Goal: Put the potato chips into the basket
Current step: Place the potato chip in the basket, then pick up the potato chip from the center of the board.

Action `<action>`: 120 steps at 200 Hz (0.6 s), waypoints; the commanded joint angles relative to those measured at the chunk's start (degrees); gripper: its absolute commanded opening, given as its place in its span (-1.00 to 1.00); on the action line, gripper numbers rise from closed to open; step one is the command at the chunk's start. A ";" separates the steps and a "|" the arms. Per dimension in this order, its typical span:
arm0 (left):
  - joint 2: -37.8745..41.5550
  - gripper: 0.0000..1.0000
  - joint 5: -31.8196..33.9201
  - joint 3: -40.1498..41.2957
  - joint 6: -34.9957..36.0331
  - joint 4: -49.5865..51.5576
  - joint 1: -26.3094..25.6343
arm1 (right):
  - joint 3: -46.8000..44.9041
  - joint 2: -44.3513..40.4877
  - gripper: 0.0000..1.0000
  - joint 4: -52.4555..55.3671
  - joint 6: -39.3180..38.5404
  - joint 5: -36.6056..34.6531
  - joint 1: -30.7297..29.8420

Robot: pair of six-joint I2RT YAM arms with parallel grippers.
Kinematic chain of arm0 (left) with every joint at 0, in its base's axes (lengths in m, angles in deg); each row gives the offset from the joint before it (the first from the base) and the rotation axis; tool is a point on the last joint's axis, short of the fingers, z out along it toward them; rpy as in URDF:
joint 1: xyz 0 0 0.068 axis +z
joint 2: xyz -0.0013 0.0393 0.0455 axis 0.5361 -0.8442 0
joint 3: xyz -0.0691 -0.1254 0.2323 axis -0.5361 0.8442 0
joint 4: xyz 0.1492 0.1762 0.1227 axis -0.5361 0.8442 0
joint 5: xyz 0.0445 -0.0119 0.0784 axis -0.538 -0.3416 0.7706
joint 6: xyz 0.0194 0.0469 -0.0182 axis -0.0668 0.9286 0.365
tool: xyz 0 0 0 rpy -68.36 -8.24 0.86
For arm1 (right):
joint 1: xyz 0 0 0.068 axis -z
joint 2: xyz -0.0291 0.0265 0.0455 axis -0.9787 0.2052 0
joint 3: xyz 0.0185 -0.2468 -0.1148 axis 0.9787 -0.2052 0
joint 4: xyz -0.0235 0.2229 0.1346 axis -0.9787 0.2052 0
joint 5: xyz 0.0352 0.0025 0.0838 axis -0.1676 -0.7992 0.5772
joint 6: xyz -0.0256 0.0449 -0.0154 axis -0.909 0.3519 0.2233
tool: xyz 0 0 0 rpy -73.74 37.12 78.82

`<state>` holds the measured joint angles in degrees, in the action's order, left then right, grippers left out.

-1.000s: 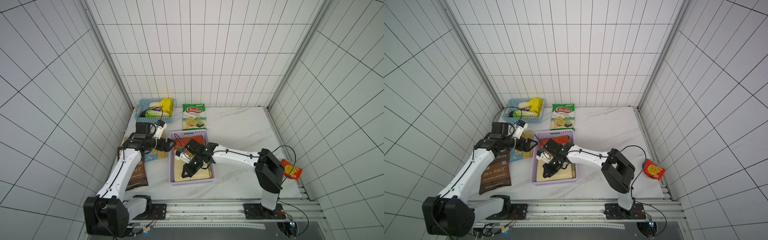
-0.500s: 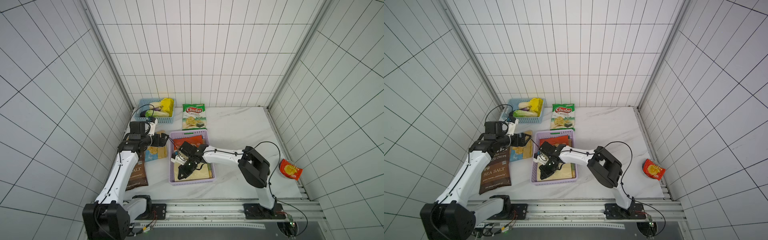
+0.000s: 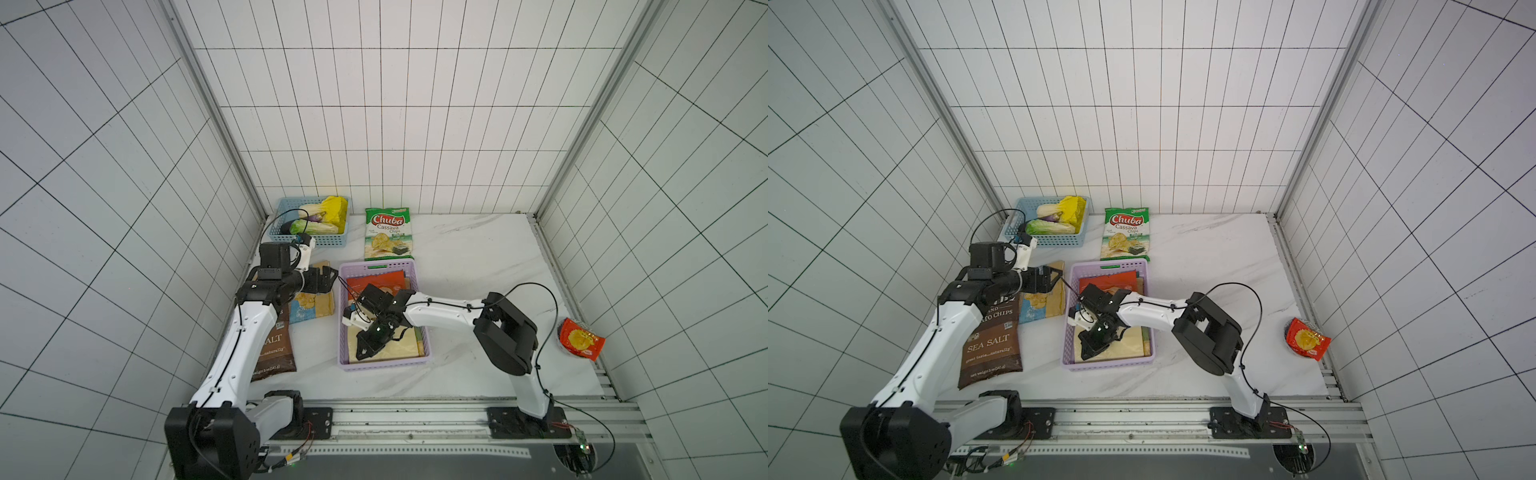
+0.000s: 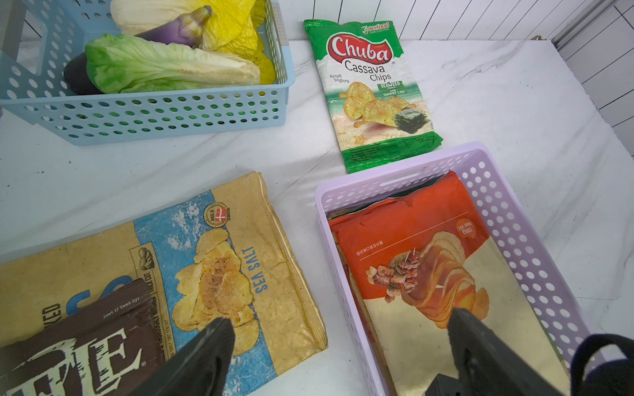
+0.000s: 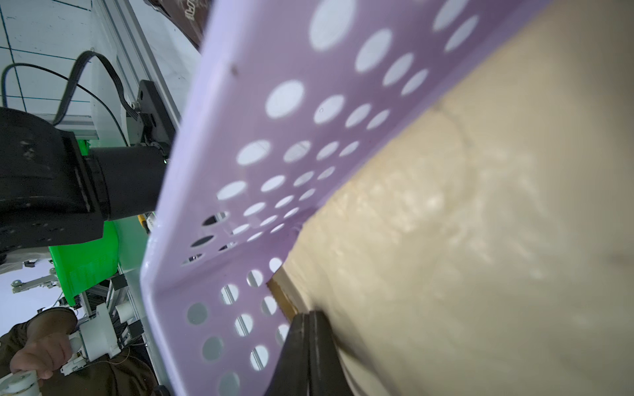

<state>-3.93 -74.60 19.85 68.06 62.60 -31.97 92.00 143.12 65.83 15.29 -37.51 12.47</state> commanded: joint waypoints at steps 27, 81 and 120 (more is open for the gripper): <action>0.10 0.94 1.97 -2.42 0.77 -0.49 0.17 | 1.63 -12.46 -0.59 -0.12 1.20 -1.78 2.15; -2.06 0.95 1.37 -3.16 1.84 0.32 1.66 | -7.37 -26.46 -0.51 -6.26 7.46 -8.69 12.27; -4.81 0.95 2.59 -3.17 2.20 1.47 1.66 | -12.78 -32.43 -0.37 -6.76 14.30 -18.58 24.18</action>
<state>-7.38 -72.59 17.82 69.31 62.93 -30.44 82.45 112.43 60.02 23.57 -49.18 30.43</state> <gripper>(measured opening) 0.975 0.305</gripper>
